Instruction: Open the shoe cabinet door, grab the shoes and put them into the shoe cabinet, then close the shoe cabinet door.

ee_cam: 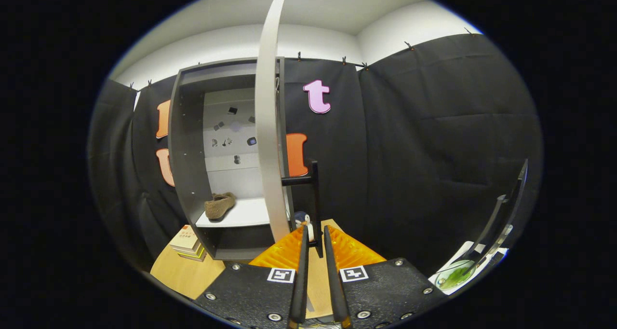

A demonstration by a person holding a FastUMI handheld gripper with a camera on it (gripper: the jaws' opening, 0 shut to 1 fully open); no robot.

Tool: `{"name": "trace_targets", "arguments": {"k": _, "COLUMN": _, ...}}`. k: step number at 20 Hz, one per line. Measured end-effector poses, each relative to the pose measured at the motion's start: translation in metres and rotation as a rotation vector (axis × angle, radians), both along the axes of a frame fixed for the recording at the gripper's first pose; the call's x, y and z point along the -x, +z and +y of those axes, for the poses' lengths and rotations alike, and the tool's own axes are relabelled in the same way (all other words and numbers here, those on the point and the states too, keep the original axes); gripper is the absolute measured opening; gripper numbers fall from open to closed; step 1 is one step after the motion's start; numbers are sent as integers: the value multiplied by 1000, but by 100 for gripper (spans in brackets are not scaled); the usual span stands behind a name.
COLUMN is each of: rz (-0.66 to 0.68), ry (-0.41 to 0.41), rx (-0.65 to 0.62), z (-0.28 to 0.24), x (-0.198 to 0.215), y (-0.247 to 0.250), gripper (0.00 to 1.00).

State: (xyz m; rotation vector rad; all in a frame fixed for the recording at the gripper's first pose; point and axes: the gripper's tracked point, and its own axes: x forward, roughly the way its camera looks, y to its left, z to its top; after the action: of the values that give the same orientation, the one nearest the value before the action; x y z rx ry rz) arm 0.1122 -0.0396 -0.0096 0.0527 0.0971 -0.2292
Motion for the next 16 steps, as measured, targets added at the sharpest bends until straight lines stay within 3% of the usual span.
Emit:
{"name": "trace_targets", "arguments": {"k": 2, "rz": 1, "ry": -21, "rx": 2, "z": -3, "x": 1, "y": 0, "gripper": 20}}
{"name": "trace_targets", "arguments": {"k": 16, "rz": 19, "ry": 78, "rx": 16, "z": 18, "x": 4, "y": -4, "gripper": 20}}
